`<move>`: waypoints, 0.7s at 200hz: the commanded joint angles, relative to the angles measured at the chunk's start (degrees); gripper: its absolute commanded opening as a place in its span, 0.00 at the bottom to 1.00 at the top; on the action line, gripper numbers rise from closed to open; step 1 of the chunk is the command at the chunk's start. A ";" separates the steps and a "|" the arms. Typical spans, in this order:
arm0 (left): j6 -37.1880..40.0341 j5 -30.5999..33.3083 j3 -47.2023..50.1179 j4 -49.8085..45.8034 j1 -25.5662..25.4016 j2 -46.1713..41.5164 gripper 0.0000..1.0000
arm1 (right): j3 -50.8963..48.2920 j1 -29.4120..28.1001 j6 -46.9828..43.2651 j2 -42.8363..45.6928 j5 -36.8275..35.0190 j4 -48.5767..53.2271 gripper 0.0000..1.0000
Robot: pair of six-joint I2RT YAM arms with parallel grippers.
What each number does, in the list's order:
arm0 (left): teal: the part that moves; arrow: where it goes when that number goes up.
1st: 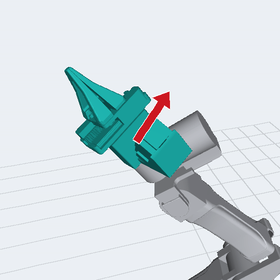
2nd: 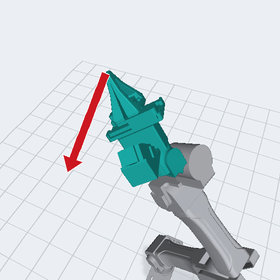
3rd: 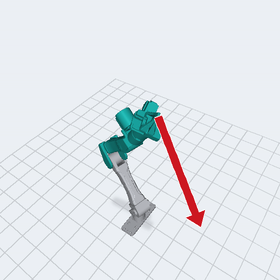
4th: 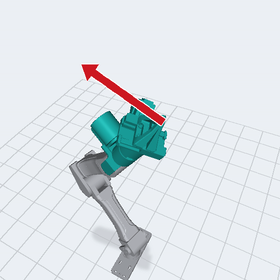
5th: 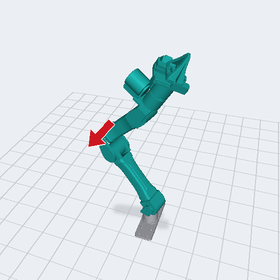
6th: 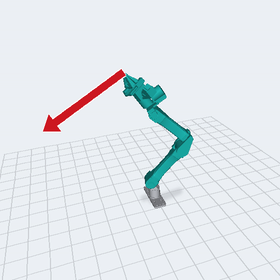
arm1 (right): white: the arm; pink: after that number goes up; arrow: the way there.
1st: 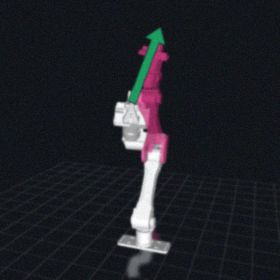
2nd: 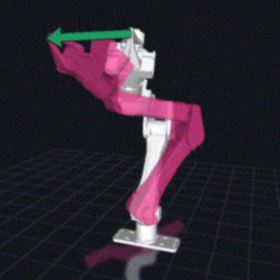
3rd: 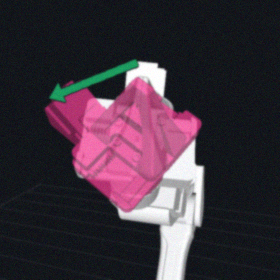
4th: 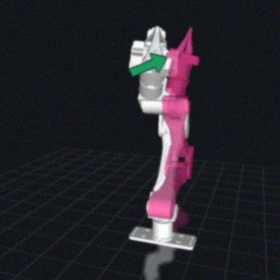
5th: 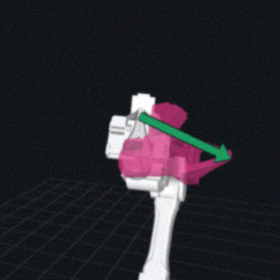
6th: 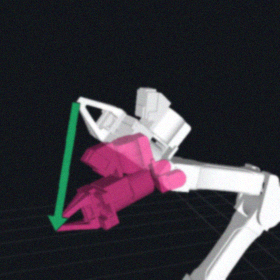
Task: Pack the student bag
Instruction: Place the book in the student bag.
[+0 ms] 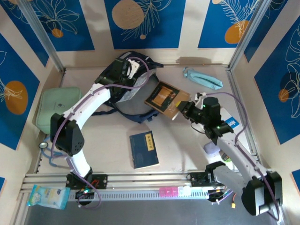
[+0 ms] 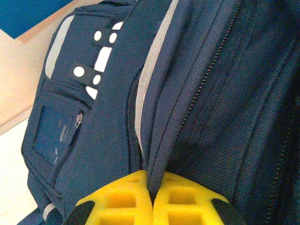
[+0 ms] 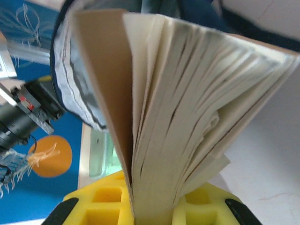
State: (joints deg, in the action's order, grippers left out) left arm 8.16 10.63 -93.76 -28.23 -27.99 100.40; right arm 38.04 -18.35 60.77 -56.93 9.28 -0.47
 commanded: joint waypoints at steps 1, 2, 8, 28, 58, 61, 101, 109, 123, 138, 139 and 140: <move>-2.29 -1.31 -1.30 9.30 -0.05 -4.36 0.00 | 4.96 -3.71 2.04 -5.75 -1.65 -9.09 0.00; -2.33 -1.36 -1.32 9.27 -0.05 -4.39 0.00 | 4.99 -3.80 2.10 -6.05 -1.69 -9.45 0.00; -2.55 -1.40 -1.16 9.33 -0.05 -4.50 0.00 | 5.18 -4.52 2.51 -8.34 -1.81 -12.15 0.00; -3.48 -1.93 -0.43 9.15 -0.05 -4.86 0.00 | 8.27 -6.39 3.60 -15.27 -2.64 -17.30 0.00; -4.69 -1.47 0.45 8.73 -0.05 -5.40 0.00 | 14.98 -7.09 9.78 -24.32 -3.74 -20.30 0.00; -4.82 -1.49 0.33 8.52 -0.05 -5.45 0.00 | 15.82 -7.25 9.68 -25.12 -4.02 -20.77 0.00; -6.30 -1.23 -1.12 7.40 -0.05 -5.23 0.00 | 26.70 -9.06 11.49 -36.86 -11.34 -19.58 0.00; -6.61 -1.31 -1.43 7.44 -0.05 -5.07 0.00 | 29.06 -9.50 12.49 -39.93 -12.73 -19.75 0.00; -6.55 -2.23 -2.33 7.23 0.03 -4.56 0.00 | 34.04 -10.49 13.66 -45.63 -14.90 -19.69 0.00; -6.24 -2.76 -4.67 5.19 0.13 -3.32 0.00 | 40.71 -11.47 13.44 -52.05 -16.05 -18.76 0.00; -6.23 -2.74 -4.85 5.11 0.13 -3.21 0.00 | 41.02 -11.55 13.47 -52.32 -16.18 -18.55 0.00; -6.23 -2.73 -5.03 4.93 0.13 -3.07 0.00 | 41.48 -11.63 13.52 -52.72 -16.33 -18.40 0.00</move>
State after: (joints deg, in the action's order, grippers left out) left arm 3.57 9.47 -92.84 -27.14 -27.99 99.11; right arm 71.05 -28.34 72.25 -102.69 -2.04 -15.14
